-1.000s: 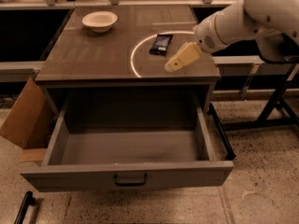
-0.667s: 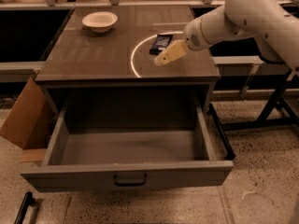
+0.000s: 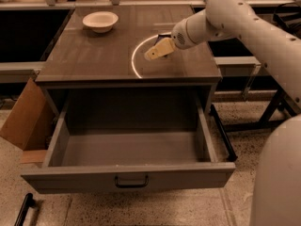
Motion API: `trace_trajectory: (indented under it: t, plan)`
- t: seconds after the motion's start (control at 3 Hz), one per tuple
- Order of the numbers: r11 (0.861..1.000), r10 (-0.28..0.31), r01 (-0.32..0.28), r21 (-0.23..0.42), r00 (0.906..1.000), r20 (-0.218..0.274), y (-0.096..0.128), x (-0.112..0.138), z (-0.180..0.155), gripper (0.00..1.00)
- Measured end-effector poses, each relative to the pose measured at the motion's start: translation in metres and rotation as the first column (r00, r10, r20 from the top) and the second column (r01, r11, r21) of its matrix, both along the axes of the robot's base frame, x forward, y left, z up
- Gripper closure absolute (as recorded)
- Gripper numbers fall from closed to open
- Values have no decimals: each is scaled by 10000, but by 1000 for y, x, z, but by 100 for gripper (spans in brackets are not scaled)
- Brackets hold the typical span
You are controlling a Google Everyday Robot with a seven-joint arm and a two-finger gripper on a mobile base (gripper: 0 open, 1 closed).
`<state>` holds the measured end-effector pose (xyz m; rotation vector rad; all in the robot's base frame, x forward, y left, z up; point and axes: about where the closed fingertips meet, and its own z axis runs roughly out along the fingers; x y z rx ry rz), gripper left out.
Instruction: Place rxbar blueberry into top drawer
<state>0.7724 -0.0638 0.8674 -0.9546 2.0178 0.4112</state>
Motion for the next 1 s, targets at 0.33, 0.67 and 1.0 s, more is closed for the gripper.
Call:
trace_trajectory:
  t: [0.33,0.67,1.0]
  plan:
    - [9987,-470,468,-216,9989,-83,10,20,-11,0]
    - [9959,-865,860,-277,9961,-188,14,32,-22,0]
    - [9940,-1058,1048,-329,9939,-323,20,40,-33,0]
